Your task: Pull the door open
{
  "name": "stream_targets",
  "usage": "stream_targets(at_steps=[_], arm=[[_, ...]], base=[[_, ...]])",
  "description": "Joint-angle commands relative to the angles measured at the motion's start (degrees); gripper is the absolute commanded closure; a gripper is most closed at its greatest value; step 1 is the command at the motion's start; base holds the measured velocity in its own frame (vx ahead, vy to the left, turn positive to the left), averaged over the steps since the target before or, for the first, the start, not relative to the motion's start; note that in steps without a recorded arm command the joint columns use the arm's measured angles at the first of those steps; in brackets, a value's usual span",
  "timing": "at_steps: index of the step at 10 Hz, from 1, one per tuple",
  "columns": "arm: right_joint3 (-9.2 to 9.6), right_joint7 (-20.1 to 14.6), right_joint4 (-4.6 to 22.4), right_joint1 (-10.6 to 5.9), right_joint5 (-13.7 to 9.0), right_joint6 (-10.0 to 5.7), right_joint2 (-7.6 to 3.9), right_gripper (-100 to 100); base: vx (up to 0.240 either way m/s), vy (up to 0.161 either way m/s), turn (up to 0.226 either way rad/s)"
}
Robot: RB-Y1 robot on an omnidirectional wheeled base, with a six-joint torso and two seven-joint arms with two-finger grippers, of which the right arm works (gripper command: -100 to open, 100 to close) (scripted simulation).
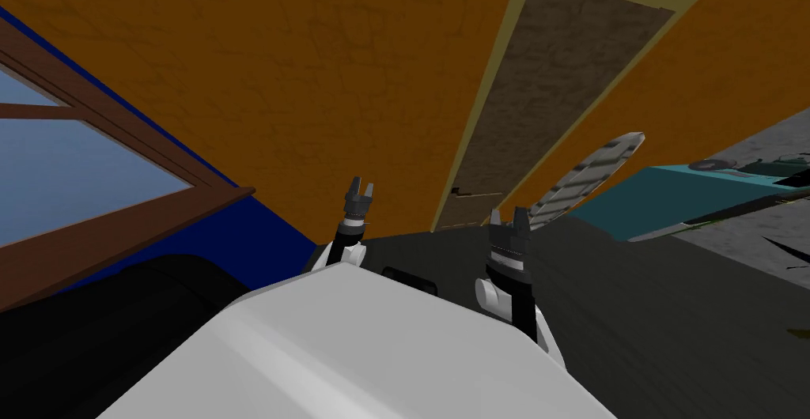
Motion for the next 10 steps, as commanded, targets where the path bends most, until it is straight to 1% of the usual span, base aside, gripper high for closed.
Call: stream_targets(at_steps=[1,2,3,4,5,7,8,9,10], arm=[[0.20,-0.35,1.58,0.04,-0.06,-0.71,-0.22,-100],[0.29,-0.80,3.77,-0.56,-0.23,-1.17,-0.66,-100],[0.38,-1.26,5.38,-1.19,-0.40,-1.65,-1.12,-100],[0.38,-1.26,6.05,-1.19,-0.40,-1.65,-1.12,-100],[0.49,-1.75,8.40,-1.85,-0.58,-2.16,-1.60,-100],[0.69,-2.73,12.24,-3.18,-0.94,-3.18,-2.57,-100],[0.69,-2.73,13.33,-3.18,-0.94,-3.18,-2.57,-100],[0.80,-3.25,14.63,-3.88,-1.13,-3.72,-3.08,-100],[0.80,-3.25,15.90,-3.88,-1.13,-3.72,-3.08,-100]], base=[[0.060,-0.054,0.037],[0.060,-0.044,0.081],[0.069,-0.055,0.147],[0.052,-0.056,0.039],[0.044,-0.056,0.066],[0.077,-0.077,0.160],[0.064,-0.069,0.039],[0.053,-0.062,0.084],[0.038,-0.045,0.049]])
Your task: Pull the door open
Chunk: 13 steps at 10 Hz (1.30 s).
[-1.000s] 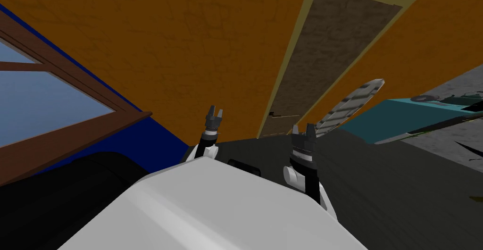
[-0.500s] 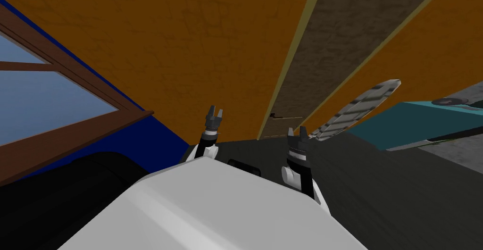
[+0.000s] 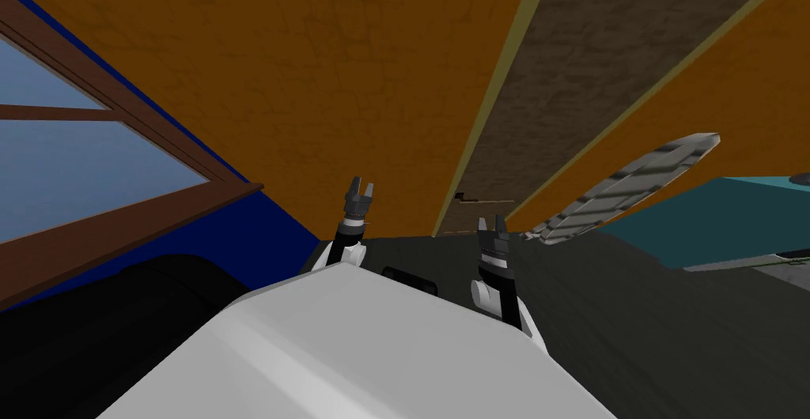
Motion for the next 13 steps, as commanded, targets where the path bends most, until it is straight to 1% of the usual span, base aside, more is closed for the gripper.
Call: stream_targets(at_steps=[1,2,3,4,6,7,8,9,10,11,12,13], arm=[[0.09,-0.61,2.86,-0.97,-0.23,-1.01,-0.59,-100],[0.09,-0.61,3.99,-0.97,-0.23,-1.01,-0.59,-100],[0.20,-1.13,5.99,-1.67,-0.42,-1.55,-1.10,-100],[0.20,-1.13,6.56,-1.67,-0.42,-1.55,-1.10,-100],[0.42,-2.20,10.69,-3.12,-0.81,-2.66,-2.14,-100],[0.42,-2.20,11.85,-3.12,-0.81,-2.66,-2.14,-100],[0.53,-2.74,14.14,-3.84,-1.01,-3.22,-2.66,-100],[0.53,-2.74,14.49,-3.84,-1.01,-3.22,-2.66,-100],[0.64,-3.27,16.44,-4.56,-1.20,-3.78,-3.17,-100],[0.64,-3.27,17.14,-4.56,-1.20,-3.78,-3.17,-100],[0.75,-3.81,18.97,-5.29,-1.40,-4.34,-3.69,-100],[0.75,-3.81,19.79,-5.29,-1.40,-4.34,-3.69,-100]], base=[[0.038,-0.045,0.102],[0.032,-0.037,0.048],[0.040,-0.042,0.098],[0.034,-0.044,0.056],[0.058,-0.074,0.117],[0.057,-0.069,0.068],[0.039,-0.064,0.086],[0.031,-0.048,0.065],[0.037,-0.061,0.110],[0.035,-0.057,0.053],[0.028,-0.055,0.087],[0.027,-0.047,0.055]])
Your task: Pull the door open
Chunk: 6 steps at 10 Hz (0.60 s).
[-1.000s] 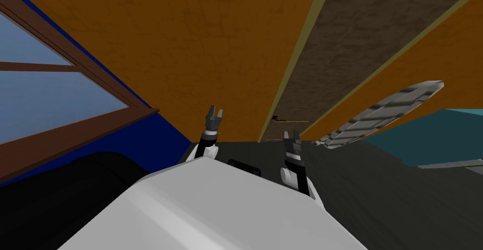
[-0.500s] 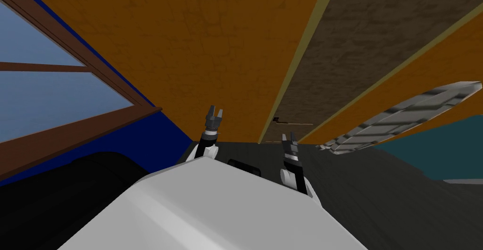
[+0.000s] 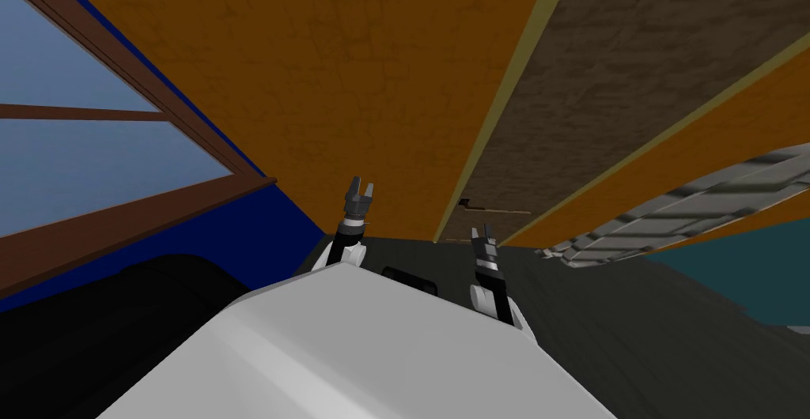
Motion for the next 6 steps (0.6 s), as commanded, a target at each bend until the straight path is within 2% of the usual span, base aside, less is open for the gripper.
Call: stream_targets(at_steps=[1,6], arm=[[0.10,-0.72,2.86,-0.78,-0.25,-1.00,-0.69,-100],[0.32,-1.77,8.84,-2.20,-0.64,-2.09,-1.70,-100]], base=[[0.038,-0.059,0.121],[0.037,-0.051,0.068]])
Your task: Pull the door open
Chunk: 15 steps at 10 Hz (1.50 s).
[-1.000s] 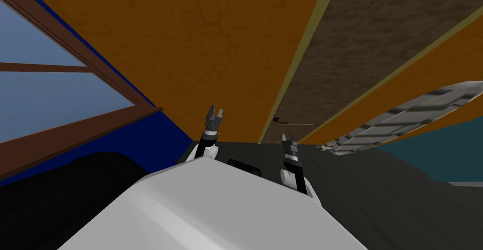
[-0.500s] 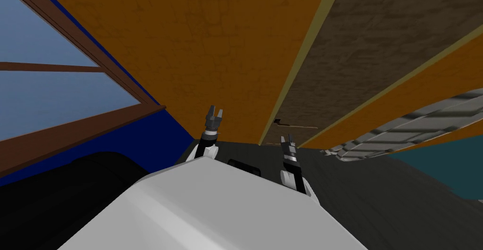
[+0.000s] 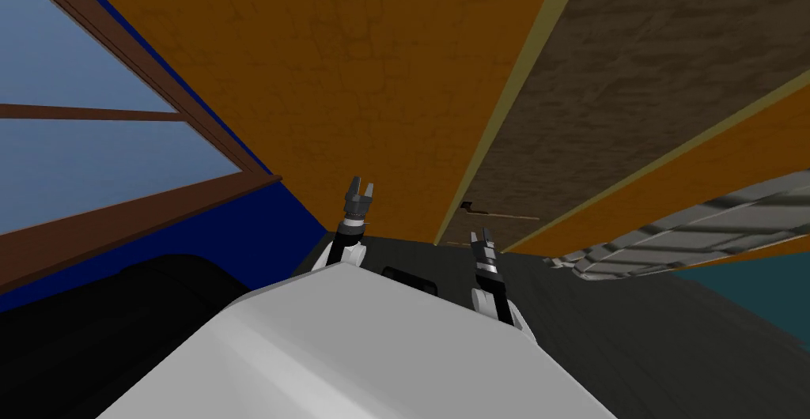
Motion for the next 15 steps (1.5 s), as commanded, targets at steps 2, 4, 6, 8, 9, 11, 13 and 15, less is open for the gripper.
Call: stream_targets(at_steps=[2,4,6,8,9,11,13,15], arm=[[0.12,-0.61,3.97,-1.03,-0.21,-1.08,-0.57,-100],[0.23,-1.13,6.53,-1.73,-0.40,-1.61,-1.06,-100],[0.43,-2.10,10.44,-3.06,-0.76,-2.63,-2.00,-100],[0.53,-2.59,13.09,-3.72,-0.94,-3.14,-2.46,-100],[0.62,-3.04,15.56,-4.32,-1.11,-3.61,-2.89,-100],[0.71,-3.49,17.44,-4.92,-1.27,-4.07,-3.31,-100],[0.80,-3.93,19.99,-5.52,-1.43,-4.53,-3.73,-100],[0.89,-4.33,22.40,-6.07,-1.58,-4.95,-4.12,-100]], base=[[0.035,-0.059,0.072],[0.027,-0.055,0.071],[0.042,-0.068,0.120],[0.042,-0.072,0.075],[0.054,-0.089,0.144],[0.034,-0.068,0.057],[0.025,-0.042,0.052],[0.040,-0.067,0.093]])
